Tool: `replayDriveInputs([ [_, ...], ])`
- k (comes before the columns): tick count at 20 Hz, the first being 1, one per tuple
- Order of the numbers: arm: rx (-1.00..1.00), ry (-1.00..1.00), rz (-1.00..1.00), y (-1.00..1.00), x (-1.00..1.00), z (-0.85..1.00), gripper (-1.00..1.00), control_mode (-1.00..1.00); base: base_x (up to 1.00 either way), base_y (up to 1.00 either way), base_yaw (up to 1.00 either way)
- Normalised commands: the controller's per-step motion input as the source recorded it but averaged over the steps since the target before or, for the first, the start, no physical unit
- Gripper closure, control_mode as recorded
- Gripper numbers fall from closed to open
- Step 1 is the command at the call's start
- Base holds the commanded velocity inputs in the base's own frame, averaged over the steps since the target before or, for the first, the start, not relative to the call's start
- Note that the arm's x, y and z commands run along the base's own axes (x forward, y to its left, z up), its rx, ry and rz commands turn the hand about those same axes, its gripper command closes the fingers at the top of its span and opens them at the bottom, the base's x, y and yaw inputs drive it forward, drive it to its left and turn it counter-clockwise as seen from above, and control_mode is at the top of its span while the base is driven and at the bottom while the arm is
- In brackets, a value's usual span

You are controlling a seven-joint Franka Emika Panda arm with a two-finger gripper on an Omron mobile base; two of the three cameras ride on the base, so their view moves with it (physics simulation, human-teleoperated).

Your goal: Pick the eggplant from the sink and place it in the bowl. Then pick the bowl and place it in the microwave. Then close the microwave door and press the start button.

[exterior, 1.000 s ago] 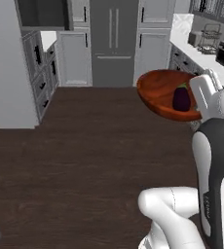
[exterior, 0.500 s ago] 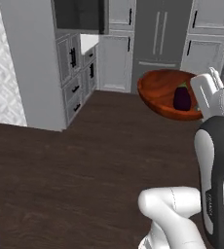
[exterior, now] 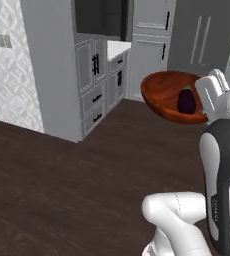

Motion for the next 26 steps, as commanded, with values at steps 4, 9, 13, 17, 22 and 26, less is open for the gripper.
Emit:
replayDriveInputs([
  [4,0.00,0.00,0.00,0.00,0.00,0.00,1.00,1.00,0.87,-1.00,0.37],
  [9,0.00,0.00,0.00,0.00,0.00,0.00,1.00,1.00,0.74,-1.00,0.36],
  [13,0.00,0.00,0.00,0.00,0.00,0.00,1.00,1.00,0.51,-1.00,0.38],
  [17,0.00,0.00,0.00,0.00,0.00,0.00,1.00,1.00,0.30,-1.00,0.40],
  [22,0.00,0.00,0.00,0.00,0.00,0.00,1.00,1.00,0.08,-1.00,0.40],
  [26,0.00,0.00,0.00,0.00,0.00,0.00,1.00,1.00,0.00,-1.00,0.41],
])
